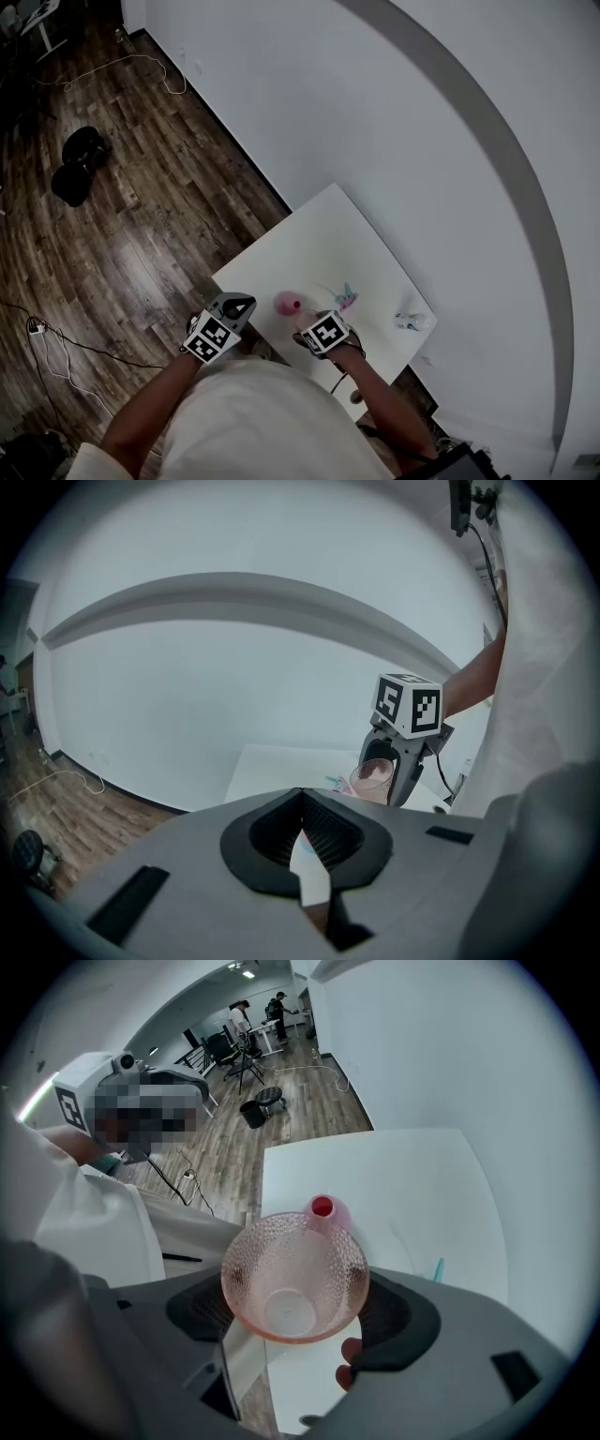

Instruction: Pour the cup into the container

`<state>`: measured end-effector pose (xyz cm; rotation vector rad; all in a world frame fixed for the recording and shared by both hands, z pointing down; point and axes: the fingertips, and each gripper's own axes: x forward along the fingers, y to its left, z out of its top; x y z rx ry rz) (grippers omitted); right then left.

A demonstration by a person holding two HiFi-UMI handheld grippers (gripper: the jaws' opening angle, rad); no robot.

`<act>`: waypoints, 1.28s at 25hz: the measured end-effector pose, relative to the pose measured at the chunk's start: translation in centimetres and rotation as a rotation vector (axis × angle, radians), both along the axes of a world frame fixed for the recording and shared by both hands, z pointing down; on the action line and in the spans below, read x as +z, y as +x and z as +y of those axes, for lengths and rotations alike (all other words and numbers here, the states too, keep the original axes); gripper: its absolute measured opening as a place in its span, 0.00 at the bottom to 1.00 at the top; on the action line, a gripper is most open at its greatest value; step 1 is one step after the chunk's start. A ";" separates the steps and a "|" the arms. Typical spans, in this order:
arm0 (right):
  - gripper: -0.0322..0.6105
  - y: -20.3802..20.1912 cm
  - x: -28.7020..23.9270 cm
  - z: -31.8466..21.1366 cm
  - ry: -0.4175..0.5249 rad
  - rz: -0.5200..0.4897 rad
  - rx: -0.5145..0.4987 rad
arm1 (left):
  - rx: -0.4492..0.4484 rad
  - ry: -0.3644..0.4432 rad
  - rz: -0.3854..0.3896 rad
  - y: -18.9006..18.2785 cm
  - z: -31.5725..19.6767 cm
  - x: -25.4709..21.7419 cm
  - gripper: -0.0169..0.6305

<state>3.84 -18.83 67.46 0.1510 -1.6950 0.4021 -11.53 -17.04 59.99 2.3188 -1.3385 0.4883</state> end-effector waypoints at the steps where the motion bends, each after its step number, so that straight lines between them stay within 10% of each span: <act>1: 0.64 0.0 0.0 0.1 -0.006 0.005 -0.003 | -0.001 -0.005 0.000 -0.1 0.1 0.1 0.04; 32: 0.64 -0.4 1.0 -0.3 -0.137 0.124 -0.042 | 0.040 -0.009 -0.017 0.0 -0.1 1.4 0.04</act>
